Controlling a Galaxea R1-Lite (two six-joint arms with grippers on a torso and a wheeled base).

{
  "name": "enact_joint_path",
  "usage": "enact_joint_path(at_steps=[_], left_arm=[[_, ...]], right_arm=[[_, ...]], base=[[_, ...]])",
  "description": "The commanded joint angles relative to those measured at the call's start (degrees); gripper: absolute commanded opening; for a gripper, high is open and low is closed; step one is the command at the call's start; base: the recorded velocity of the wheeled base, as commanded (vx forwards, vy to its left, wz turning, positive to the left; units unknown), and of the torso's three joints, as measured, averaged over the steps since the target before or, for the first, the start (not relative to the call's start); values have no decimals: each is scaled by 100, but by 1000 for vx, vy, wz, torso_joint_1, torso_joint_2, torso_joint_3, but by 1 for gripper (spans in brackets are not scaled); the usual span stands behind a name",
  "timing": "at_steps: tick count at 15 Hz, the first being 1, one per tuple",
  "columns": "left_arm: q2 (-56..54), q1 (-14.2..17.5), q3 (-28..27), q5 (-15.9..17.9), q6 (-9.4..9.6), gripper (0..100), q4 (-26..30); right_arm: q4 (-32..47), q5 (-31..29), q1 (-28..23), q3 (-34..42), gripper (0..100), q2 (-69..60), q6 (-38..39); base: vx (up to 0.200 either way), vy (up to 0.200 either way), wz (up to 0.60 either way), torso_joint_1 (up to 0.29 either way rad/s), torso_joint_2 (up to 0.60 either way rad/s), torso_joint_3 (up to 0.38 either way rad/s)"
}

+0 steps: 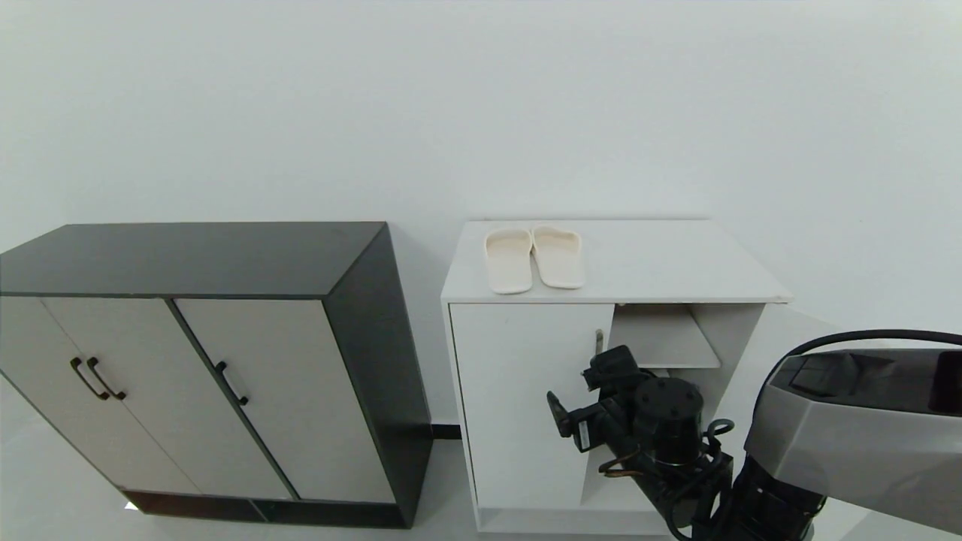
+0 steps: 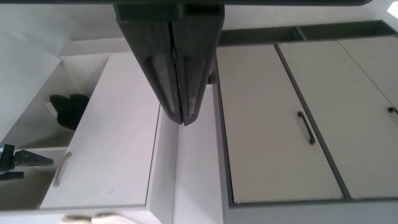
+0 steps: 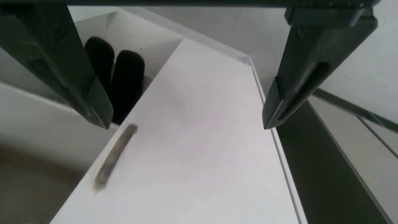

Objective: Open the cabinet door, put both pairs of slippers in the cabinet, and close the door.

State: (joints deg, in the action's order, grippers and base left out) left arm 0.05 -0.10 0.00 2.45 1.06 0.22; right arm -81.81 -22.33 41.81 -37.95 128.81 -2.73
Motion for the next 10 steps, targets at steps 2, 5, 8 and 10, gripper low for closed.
enact_joint_path(at_steps=[2,5,8,10], left_arm=[[4,1,0,1,-1,0,4],[4,1,0,1,-9,0,4],[4,1,0,1,8,0,4],[4,1,0,1,8,0,4]], right_arm=[[-819,10,-7,7,100,356,-351],[737,1,11,-503,100,-400,1],[2873,-8,55,-1575,100,-1341,449],[4077,-96,169,-2305,100,-1595,730]], base=[[0,0,0,76,-159,-95],[0,0,0,9,-20,-15],[0,0,0,0,0,0],[0,0,0,0,0,0]])
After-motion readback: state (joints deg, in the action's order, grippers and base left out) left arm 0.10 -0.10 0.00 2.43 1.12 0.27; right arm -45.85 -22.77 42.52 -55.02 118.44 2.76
